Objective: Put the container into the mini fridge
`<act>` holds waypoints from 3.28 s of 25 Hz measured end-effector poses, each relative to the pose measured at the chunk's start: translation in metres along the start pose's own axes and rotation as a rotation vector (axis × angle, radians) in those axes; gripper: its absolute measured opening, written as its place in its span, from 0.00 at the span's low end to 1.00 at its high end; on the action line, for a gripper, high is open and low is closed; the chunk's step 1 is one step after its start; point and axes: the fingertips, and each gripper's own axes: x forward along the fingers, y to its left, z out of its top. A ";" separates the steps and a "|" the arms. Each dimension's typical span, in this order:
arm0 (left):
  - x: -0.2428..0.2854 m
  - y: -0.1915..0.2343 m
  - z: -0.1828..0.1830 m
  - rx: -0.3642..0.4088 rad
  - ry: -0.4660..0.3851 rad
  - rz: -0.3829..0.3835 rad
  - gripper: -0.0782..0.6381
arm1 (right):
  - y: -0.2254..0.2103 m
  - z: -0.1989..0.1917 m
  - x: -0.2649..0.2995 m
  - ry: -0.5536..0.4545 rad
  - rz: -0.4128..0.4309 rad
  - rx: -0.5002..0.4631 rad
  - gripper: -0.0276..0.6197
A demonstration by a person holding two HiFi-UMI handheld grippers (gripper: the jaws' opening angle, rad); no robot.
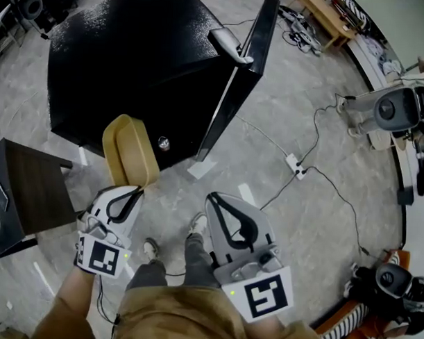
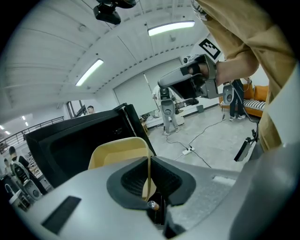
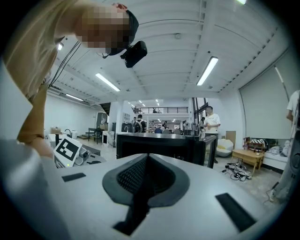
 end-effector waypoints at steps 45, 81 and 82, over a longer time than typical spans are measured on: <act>0.136 0.030 -0.128 0.049 0.285 -0.044 0.14 | -0.034 -0.122 0.079 0.073 0.087 0.070 0.05; 0.200 0.038 -0.178 0.016 0.513 -0.069 0.14 | -0.049 -0.135 0.102 0.070 0.150 0.087 0.05; 0.200 0.037 -0.178 0.019 0.520 -0.068 0.14 | -0.049 -0.135 0.101 0.070 0.152 0.086 0.05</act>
